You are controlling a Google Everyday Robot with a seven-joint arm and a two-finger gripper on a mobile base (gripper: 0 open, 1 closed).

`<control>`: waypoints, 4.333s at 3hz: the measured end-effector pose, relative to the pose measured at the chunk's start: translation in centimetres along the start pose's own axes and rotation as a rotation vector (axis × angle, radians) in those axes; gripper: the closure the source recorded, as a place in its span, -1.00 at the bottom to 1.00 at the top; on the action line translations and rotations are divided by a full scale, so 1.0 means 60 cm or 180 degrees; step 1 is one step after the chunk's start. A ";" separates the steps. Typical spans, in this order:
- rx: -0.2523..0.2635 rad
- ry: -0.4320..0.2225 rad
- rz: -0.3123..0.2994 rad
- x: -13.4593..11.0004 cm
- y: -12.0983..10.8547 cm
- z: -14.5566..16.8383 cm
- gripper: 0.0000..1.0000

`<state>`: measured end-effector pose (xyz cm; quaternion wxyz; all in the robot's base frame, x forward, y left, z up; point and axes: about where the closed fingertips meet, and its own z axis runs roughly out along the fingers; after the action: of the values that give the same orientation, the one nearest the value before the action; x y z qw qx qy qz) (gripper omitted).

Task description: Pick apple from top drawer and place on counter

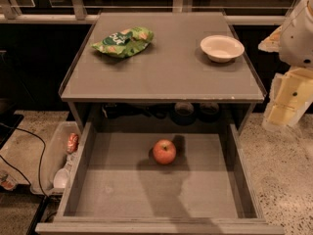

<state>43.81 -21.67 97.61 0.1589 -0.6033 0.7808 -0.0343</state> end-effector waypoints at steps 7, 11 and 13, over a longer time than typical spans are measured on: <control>-0.0353 -0.1097 0.0384 -0.048 0.098 0.270 -1.00; -0.0231 -0.1822 0.0910 -0.099 0.101 0.502 -1.00; -0.0338 -0.1716 0.0995 -0.132 0.091 0.595 -1.00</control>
Offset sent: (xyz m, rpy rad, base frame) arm 0.0120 0.0149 -0.0593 0.2111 0.0141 -0.0188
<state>50.80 -7.72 64.07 0.3317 -0.4708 0.7945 0.1925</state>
